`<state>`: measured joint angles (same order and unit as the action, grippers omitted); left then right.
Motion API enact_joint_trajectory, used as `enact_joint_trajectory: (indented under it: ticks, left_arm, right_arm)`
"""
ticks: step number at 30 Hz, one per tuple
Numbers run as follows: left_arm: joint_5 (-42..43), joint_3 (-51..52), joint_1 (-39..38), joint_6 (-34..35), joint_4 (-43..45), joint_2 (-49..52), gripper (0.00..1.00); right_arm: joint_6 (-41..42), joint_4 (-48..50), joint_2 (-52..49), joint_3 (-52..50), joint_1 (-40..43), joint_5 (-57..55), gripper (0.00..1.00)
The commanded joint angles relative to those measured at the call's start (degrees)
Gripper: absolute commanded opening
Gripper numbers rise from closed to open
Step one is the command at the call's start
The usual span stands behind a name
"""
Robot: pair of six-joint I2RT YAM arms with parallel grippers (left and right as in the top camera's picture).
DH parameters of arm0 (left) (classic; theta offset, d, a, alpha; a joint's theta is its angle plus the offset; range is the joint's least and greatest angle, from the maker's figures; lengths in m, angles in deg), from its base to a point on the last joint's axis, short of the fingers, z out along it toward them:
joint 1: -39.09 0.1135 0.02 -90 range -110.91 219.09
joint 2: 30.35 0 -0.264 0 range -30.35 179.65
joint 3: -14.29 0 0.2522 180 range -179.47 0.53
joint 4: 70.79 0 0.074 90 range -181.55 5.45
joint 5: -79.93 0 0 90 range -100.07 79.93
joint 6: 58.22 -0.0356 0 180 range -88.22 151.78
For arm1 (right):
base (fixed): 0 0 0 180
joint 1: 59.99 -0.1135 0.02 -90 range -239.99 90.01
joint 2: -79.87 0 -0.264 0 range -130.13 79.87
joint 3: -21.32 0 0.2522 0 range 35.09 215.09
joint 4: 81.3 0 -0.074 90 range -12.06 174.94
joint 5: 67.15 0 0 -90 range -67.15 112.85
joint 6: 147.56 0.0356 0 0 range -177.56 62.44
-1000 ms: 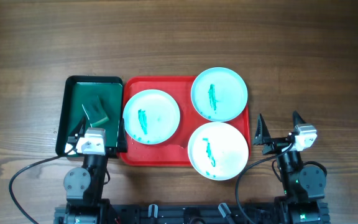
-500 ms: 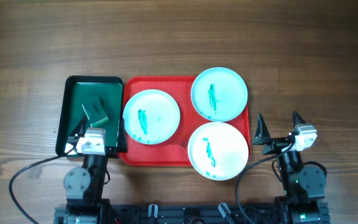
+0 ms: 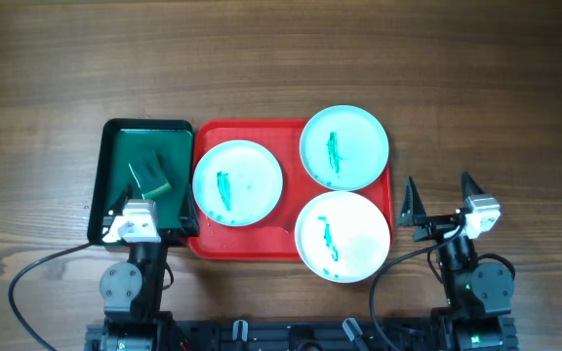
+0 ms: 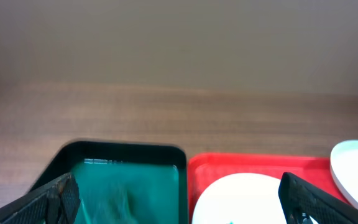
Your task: Clean dirty plates on tray and stack at the side
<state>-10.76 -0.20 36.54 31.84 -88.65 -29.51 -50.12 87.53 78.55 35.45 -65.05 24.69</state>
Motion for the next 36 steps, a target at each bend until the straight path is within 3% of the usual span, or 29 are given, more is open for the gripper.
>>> enact_joint_trajectory:
  ticks: [1, 6, 9, 15, 19, 24, 28, 30, 32, 36]
  left_arm:
    - [-1.8, -7.0, -0.2, 3.9, -5.3, 2.6, 1.00]
    - [-1.8, -21.7, -0.2, 4.1, -15.8, 16.2, 1.00]
    - [-1.3, -35.0, -0.2, 6.9, -21.8, 30.3, 1.00]
    - [1.1, -57.1, -0.2, 10.6, -39.6, 51.6, 1.00]
    - [2.8, -67.5, -0.2, 12.4, -53.5, 63.1, 1.00]
    - [9.8, -67.5, -0.2, 12.5, -53.4, 65.6, 1.00]
    - [10.3, -67.5, -0.2, 12.4, -52.7, 65.7, 1.00]
    - [8.8, -67.5, -0.2, 14.9, -52.6, 65.7, 1.00]
    - [0.3, -67.5, -0.2, 24.8, -54.1, 65.7, 1.00]
    - [-11.0, -67.5, -0.2, 35.3, -58.4, 65.7, 0.97]
  right_arm:
    - [1.7, -1.3, -0.4, 2.6, 0.3, 3.1, 1.00]
    - [1.6, -3.7, -7.3, 10.1, 0.3, 4.5, 1.00]
    - [1.5, -5.8, -19.0, 20.2, 0.3, 6.4, 1.00]
    - [0.9, -20.6, -39.3, 40.2, 0.3, 10.3, 1.00]
    - [-6.1, -34.1, -51.3, 54.2, 0.3, 18.2, 1.00]
    - [1.1, -34.4, -59.0, 57.5, 0.3, 30.7, 1.00]
    - [5.4, -34.7, -66.4, 58.4, -0.6, 37.1, 0.99]
    - [6.7, -40.1, -71.8, 62.6, -3.8, 31.2, 0.93]
    - [7.8, -45.9, -76.6, 68.3, -8.1, 24.2, 0.84]
    - [13.1, -48.4, -85.8, 74.9, -20.0, 12.4, 0.66]
